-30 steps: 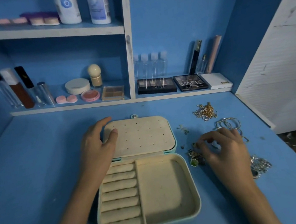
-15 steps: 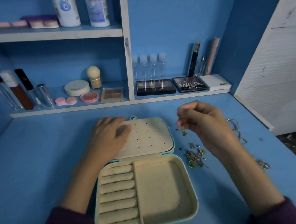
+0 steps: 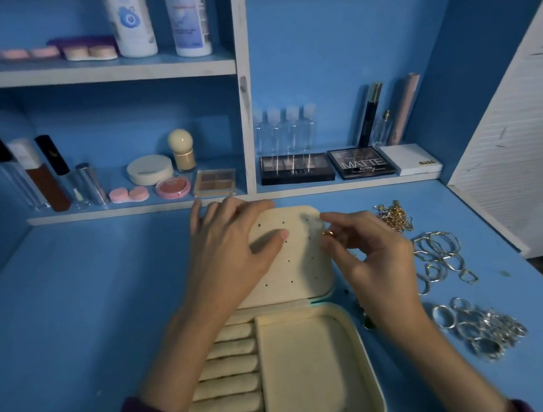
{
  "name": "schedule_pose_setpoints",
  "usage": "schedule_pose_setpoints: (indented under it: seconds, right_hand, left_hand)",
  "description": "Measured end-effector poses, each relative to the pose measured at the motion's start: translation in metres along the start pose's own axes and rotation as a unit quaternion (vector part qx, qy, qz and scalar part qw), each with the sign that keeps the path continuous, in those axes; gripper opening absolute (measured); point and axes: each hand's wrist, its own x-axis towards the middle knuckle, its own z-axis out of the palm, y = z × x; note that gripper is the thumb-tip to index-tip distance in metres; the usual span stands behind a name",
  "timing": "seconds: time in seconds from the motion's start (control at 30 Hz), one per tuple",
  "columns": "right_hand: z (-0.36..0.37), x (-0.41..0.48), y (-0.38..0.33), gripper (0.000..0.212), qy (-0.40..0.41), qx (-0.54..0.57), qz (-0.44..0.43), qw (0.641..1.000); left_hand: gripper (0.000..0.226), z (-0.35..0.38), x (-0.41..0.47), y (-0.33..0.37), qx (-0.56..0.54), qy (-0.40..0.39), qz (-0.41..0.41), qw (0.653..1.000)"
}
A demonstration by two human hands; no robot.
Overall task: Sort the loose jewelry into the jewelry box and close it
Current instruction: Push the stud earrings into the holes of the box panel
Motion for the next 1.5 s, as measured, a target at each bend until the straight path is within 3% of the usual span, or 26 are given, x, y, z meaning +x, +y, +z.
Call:
schedule_pose_setpoints:
  seconds: [0.33, 0.53, 0.77, 0.97, 1.5]
  right_hand:
    - [-0.001, 0.0, -0.005, 0.018, 0.013, 0.015, -0.019, 1.0]
    - [0.001, -0.001, -0.004, 0.035, -0.005, 0.051, 0.02, 0.998]
    - [-0.004, 0.001, -0.002, 0.029, -0.021, 0.01, 0.036, 0.999]
    - [-0.004, 0.005, -0.008, 0.024, -0.013, 0.154, 0.127, 0.98]
    - [0.002, 0.008, -0.01, 0.015, 0.005, 0.114, 0.145, 0.983]
  left_hand:
    - [0.047, 0.002, -0.001, -0.002, -0.022, 0.045, 0.0, 0.999]
    - [0.046, 0.002, -0.002, -0.001, -0.02, 0.045, -0.002, 0.999]
    - [0.048, 0.001, -0.001, -0.001, -0.024, 0.042, -0.001, 0.999]
    - [0.046, 0.003, -0.001, -0.001, -0.03, 0.06, 0.011, 0.998]
    - [0.039, -0.003, -0.001, 0.003, -0.036, 0.103, 0.056, 0.992]
